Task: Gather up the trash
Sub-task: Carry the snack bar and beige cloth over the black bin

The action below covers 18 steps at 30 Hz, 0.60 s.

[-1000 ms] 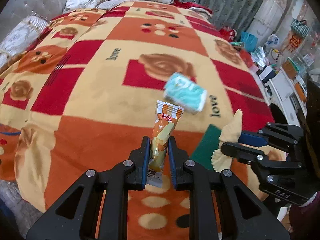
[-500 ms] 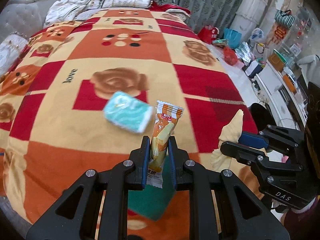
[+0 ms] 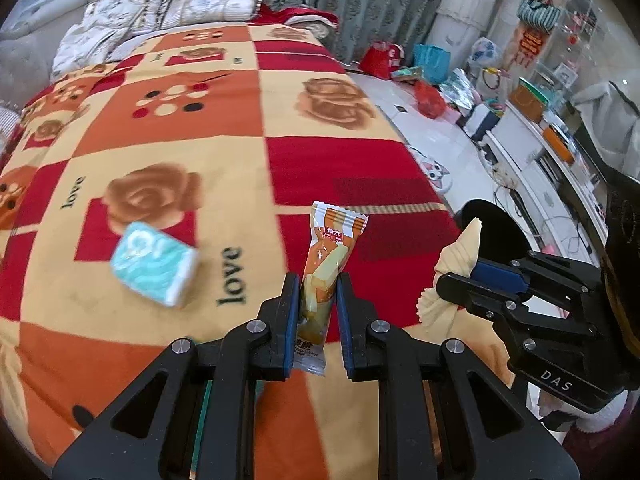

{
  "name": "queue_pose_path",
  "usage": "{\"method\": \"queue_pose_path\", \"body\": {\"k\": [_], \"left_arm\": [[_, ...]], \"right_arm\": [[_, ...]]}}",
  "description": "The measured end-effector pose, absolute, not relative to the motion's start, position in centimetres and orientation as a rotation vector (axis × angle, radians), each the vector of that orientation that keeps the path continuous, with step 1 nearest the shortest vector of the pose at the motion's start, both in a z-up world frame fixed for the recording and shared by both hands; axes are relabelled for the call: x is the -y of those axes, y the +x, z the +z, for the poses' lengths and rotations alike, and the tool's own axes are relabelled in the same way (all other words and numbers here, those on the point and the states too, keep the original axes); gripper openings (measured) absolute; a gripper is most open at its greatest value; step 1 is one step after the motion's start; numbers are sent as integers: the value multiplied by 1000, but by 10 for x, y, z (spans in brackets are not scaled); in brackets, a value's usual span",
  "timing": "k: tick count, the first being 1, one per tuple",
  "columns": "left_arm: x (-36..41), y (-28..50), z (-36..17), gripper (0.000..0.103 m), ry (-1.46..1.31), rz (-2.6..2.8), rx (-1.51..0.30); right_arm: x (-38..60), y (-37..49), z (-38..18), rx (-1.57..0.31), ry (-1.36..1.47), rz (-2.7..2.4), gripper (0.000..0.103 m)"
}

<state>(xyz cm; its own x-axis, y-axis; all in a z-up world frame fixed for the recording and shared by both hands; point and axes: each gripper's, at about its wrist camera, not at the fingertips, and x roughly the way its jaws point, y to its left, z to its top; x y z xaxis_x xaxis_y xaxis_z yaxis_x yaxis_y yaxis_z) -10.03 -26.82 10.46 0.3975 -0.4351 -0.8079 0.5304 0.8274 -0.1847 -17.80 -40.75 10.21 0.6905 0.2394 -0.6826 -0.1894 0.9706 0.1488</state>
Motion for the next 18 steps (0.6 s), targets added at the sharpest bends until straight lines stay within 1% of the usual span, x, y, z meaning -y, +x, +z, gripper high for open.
{"method": "queue_pose_path", "body": {"k": [18], "left_arm": [[387,-116,94,16,203,-776,-1021]], "right_arm": [[516,-211,96,-758,198,53,19]]}}
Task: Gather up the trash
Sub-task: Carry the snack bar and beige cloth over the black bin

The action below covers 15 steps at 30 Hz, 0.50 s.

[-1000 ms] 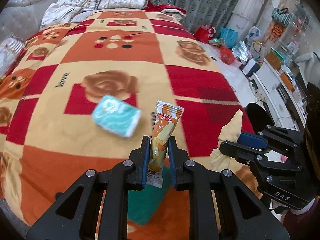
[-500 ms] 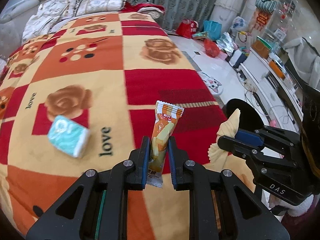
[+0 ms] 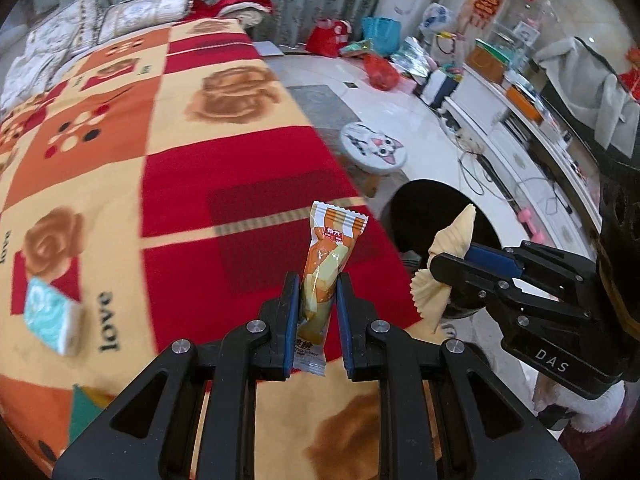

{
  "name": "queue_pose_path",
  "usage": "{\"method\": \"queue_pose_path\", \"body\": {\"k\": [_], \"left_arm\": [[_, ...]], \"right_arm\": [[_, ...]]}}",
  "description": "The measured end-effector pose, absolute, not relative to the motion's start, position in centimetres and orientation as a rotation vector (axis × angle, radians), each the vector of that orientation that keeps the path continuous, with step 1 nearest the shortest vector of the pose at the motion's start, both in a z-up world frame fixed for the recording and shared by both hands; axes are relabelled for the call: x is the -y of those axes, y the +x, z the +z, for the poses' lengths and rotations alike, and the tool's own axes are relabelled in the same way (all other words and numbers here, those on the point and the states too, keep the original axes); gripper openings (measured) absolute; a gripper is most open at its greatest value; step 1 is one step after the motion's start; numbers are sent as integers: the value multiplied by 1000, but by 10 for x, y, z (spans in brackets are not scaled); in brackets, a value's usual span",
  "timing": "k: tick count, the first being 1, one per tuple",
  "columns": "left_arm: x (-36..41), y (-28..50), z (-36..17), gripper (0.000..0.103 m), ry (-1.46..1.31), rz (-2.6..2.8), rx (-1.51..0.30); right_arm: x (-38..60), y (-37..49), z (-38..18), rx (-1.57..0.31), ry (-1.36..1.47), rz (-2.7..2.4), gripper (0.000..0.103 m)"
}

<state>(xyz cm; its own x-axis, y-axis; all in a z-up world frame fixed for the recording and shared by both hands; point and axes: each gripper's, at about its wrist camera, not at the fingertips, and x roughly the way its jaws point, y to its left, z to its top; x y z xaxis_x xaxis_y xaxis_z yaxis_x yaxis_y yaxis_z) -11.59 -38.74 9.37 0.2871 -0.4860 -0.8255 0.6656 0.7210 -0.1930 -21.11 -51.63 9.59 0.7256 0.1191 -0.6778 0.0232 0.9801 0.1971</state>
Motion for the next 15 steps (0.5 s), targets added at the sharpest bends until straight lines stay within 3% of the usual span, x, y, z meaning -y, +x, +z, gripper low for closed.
{"method": "queue_pose_path", "body": {"k": [15], "left_arm": [[462,-126,84,16,229,-874,-1060]], "right_arm": [[587,-235,85,-763,274,-82,19]]}}
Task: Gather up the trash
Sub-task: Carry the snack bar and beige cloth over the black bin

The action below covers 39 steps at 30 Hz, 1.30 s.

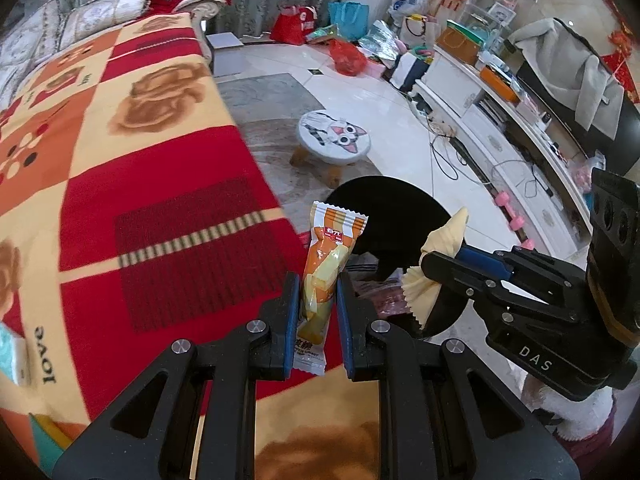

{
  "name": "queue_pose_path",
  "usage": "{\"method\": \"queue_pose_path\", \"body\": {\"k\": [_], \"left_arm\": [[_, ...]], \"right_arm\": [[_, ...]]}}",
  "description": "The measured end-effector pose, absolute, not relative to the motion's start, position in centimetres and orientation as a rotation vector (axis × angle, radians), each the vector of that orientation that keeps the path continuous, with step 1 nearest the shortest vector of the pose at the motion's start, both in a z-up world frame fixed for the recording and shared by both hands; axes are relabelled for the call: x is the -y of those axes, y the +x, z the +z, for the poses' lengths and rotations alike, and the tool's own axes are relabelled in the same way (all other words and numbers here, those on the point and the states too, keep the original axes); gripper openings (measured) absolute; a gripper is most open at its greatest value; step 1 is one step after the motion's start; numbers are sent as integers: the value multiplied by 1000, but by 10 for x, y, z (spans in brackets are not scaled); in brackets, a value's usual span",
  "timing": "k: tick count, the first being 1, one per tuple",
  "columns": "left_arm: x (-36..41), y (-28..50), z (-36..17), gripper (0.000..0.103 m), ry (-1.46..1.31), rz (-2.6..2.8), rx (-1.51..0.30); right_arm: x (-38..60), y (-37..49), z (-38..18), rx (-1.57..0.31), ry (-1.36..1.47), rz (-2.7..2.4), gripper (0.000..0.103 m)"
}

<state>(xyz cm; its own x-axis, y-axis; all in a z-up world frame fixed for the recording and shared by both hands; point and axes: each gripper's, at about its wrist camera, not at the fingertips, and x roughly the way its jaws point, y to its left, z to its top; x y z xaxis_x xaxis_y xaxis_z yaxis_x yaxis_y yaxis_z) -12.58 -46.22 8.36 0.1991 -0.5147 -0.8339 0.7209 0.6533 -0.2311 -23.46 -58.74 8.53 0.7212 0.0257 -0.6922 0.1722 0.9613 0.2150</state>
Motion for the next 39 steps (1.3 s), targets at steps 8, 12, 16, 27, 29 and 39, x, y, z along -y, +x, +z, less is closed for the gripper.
{"method": "queue_pose_path", "body": {"k": [8,12,16,27,29,39], "left_arm": [[486,-127,78,16,222,-903,-1079],[496,-128,75,16,225,-904,-1086],[504,-129,72,16,231,-908,-1088],[517,-131,65,16,234,-911,-1101],[518,-131,65,16,233,-911,-1102],[528,-131,62,16,221,-920,-1115]], "right_arm": [[608,-242,76,-779,296,-121,19],[616,-243,71,-785,310,-135,19],[623,-245,69,-787,320,-143,19],[630,-245,61,-804,339,-153,19],[631,-245,60,-808,339,-151,19],[637,-244,55,-819,349,-157,19]]}}
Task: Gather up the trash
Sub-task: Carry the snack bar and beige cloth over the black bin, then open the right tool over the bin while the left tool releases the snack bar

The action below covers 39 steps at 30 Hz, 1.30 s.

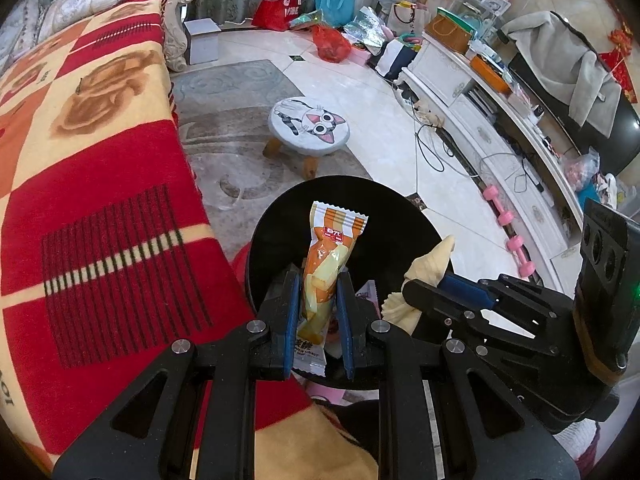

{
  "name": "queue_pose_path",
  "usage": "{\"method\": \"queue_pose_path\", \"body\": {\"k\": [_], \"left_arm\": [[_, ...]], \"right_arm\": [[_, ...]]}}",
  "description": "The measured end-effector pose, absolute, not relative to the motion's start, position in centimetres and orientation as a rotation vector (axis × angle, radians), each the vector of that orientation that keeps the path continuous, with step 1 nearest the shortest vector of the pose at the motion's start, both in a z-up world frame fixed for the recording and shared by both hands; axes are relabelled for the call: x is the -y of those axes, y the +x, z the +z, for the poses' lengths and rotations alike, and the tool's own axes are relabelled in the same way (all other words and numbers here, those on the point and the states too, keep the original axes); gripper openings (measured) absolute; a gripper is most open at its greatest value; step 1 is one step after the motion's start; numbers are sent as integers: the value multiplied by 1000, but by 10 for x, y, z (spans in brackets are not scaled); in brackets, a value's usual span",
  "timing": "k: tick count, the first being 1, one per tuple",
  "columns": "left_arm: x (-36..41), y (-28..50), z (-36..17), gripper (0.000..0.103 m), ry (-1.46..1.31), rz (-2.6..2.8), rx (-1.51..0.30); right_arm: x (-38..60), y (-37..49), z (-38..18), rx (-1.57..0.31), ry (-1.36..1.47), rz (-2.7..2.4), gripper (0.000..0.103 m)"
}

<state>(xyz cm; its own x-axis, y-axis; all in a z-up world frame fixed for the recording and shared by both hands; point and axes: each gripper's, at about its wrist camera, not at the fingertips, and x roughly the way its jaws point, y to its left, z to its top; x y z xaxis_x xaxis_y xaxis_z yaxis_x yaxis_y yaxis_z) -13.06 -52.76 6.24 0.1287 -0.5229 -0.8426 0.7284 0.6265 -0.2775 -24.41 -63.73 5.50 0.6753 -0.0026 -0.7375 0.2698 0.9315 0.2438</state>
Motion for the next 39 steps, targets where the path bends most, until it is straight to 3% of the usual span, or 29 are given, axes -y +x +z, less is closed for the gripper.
{"method": "queue_pose_path", "body": {"k": [20,23,28,39], "left_arm": [[533,-128,63,17,186,-956,-1118],[531,-128,64,18,181,-955,-1121],[527,-127,65,33,173,-956,-1126],[503,-125,76,36,174,-908,-1100]], "right_arm": [[644,-246,51,-836,365,-169,20],[643,-246,52,-834,359,-173,34],[640,-244,53,-835,356,-170,36],[625,-241,53,-853,347,-155,37]]}}
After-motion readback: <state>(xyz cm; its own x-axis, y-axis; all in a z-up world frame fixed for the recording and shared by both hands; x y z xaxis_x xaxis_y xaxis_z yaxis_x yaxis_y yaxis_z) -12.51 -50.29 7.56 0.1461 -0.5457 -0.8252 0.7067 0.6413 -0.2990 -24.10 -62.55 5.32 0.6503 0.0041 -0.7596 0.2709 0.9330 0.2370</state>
